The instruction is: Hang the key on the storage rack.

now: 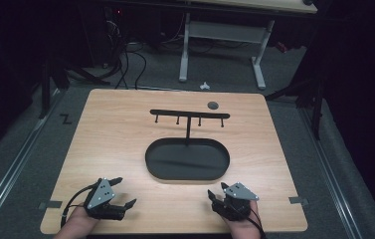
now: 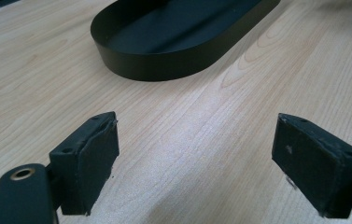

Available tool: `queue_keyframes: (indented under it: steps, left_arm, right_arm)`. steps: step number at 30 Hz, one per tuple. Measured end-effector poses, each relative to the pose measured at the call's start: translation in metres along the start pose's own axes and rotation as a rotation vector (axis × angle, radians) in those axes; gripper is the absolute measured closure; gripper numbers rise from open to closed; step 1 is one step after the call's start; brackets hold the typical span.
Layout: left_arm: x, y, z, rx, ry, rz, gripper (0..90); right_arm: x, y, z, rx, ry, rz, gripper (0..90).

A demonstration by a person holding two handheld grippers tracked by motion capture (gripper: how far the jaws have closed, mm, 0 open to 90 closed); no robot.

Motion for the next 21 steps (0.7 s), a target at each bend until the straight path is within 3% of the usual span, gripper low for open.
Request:
queue_keyframes:
  steps: [5, 21]
  left_arm:
    - [-0.0001, -0.0018, -0.0017, 0.007, -0.013, 0.011, 15.2]
    - [-0.0002, 0.0, -0.0011, 0.008, -0.011, 0.0, 15.2]
  right_arm:
    - [0.0037, -0.0021, -0.0027, -0.006, -0.023, 0.018, 43.3]
    - [-0.0005, -0.005, 0.0011, -0.026, 0.038, 0.032, 40.1]
Point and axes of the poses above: each handheld gripper's, and its own axes: z roughly backward along the jaws, x roughly out of its underside, y roughly to its right, the point moved 4 cm from there along -z, roughly forward along the jaws, and after that the axes turned 12 degrees about -z, right-handed, at the moved point
